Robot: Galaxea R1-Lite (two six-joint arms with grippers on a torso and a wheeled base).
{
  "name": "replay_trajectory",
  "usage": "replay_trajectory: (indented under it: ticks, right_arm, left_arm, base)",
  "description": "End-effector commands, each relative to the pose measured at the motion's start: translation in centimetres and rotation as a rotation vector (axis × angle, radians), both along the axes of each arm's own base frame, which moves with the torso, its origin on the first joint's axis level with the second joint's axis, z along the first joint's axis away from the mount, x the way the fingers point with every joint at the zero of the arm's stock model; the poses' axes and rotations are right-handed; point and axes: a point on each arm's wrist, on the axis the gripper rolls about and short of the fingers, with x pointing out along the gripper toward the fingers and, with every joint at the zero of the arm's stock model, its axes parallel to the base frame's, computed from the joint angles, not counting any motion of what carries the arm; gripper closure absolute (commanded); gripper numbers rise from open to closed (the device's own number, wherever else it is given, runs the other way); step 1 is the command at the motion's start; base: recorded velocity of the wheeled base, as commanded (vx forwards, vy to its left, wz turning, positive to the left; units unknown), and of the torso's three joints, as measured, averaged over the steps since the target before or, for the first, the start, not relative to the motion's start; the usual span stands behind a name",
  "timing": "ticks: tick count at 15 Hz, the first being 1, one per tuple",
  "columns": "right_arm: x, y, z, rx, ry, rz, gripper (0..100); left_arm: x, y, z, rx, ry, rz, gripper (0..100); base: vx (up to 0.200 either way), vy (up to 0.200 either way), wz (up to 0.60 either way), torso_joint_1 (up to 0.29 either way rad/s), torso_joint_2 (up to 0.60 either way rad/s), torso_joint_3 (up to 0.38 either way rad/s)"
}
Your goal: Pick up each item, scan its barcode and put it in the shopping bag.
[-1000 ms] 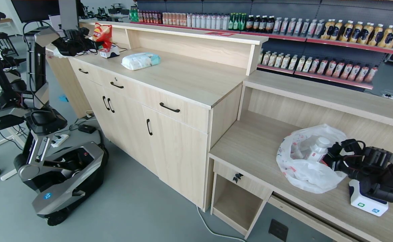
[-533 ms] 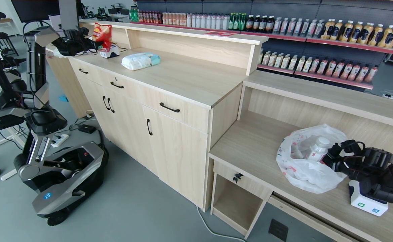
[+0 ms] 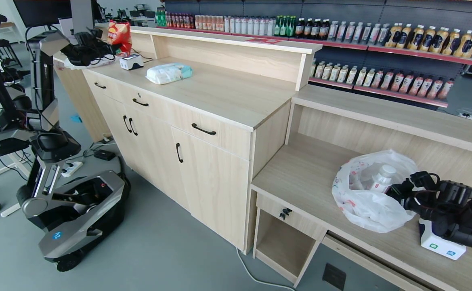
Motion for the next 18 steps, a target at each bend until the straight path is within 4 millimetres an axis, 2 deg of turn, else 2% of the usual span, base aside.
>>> replay_trajectory:
  ticks: [1, 2, 4, 5, 6, 7, 9, 10, 15, 17, 18]
  right_arm:
    - [-0.2, 0.1, 1.0, -0.005, -0.009, 0.0, 0]
    - [-0.3, 0.2, 2.3, -0.012, -0.027, 0.001, 0]
    - [-1.0, 0.6, 8.4, -0.037, -0.116, 0.063, 0]
    - [-2.3, 1.4, 12.4, -0.055, -0.152, 0.092, 0]
    - [-3.4, 2.0, 14.8, -0.077, -0.177, 0.094, 0]
    - [-7.1, 3.4, 20.0, -0.137, -0.227, 0.091, 0]
    - [-11.9, 4.1, 24.9, -0.187, -0.269, 0.063, 0]
    - [-13.4, 4.5, 26.4, -0.202, -0.291, 0.051, 0]
    - [-19.5, 7.7, 31.2, -0.249, -0.352, -0.018, 0]
    - [-21.3, 8.5, 32.0, -0.197, -0.298, -0.123, 0]
    - [-22.9, 9.3, 32.1, -0.145, -0.225, -0.221, 0]
  left_arm:
    - [0.0, 0.0, 0.0, -0.001, 0.0, 0.001, 0]
    - [0.0, 0.0, 0.0, -0.001, 0.0, 0.001, 0]
    - [0.0, 0.0, 0.0, -0.001, 0.0, 0.001, 0]
    - [0.0, 0.0, 0.0, -0.001, 0.0, 0.001, 0]
    - [0.0, 0.0, 0.0, -0.001, 0.0, -0.001, 0]
    - [0.0, 0.0, 0.0, -0.001, 0.0, 0.001, 0]
    - [0.0, 0.0, 0.0, -0.001, 0.0, -0.001, 0]
    - [0.0, 0.0, 0.0, -0.001, 0.0, 0.001, 0]
    - [0.0, 0.0, 0.0, -0.001, 0.0, 0.001, 0]
    - [0.0, 0.0, 0.0, -0.001, 0.0, 0.001, 0]
    - [0.0, 0.0, 0.0, -0.001, 0.0, -0.001, 0]
  base:
    - [0.0, 0.0, 0.0, 0.0, 0.0, 0.0]
    - [0.0, 0.0, 0.0, 0.0, 0.0, 0.0]
    - [0.0, 0.0, 0.0, 0.0, 0.0, 0.0]
    - [0.0, 0.0, 0.0, 0.0, 0.0, 0.0]
    - [0.0, 0.0, 0.0, 0.0, 0.0, 0.0]
    - [0.0, 0.0, 0.0, 0.0, 0.0, 0.0]
    - [0.0, 0.0, 0.0, 0.0, 0.0, 0.0]
    - [0.0, 0.0, -0.6, 0.002, 0.0, 0.002]
    - [0.0, 0.0, -0.6, 0.001, 0.0, 0.003]
    - [0.0, 0.0, -0.6, 0.0, 0.0, 0.005]
    - [0.0, 0.0, -0.6, -0.002, 0.0, 0.002]
